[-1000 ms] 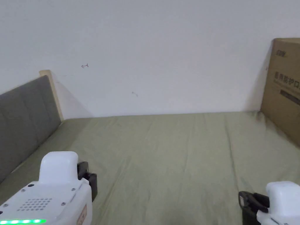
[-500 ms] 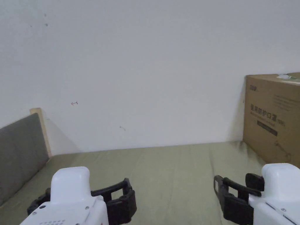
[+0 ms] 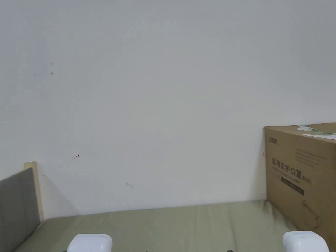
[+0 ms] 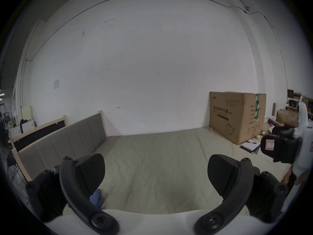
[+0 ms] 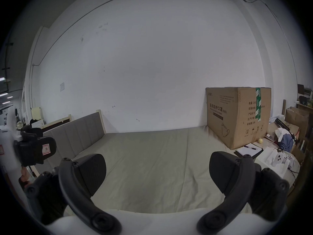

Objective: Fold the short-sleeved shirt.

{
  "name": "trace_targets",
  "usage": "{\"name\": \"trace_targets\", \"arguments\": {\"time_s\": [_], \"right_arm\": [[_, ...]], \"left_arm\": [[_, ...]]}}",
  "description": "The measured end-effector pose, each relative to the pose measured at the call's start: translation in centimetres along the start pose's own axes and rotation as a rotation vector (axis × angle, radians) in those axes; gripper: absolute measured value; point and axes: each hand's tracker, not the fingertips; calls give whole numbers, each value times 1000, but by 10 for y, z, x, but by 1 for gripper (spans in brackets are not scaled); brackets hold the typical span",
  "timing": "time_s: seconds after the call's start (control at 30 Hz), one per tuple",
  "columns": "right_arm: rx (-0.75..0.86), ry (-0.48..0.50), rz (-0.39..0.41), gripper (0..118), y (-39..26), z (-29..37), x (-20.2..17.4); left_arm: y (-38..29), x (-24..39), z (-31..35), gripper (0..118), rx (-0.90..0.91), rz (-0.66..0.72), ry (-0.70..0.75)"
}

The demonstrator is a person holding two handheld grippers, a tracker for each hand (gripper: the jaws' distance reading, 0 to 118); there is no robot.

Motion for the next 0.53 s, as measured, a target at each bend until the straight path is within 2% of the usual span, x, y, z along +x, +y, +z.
{"name": "trace_targets", "arguments": {"time_s": [0.2, 0.37, 0.53], "right_arm": [[-16, -36, 3, 118, -2, -6, 5], [-26, -36, -23, 118, -3, -10, 8], [-24, -34, 5, 118, -4, -11, 3]], "left_arm": [[-5, -5, -7, 118, -28, 60, 65], [-7, -5, -11, 118, -1, 33, 104], [-5, -10, -10, 118, 11, 71, 43]]}}
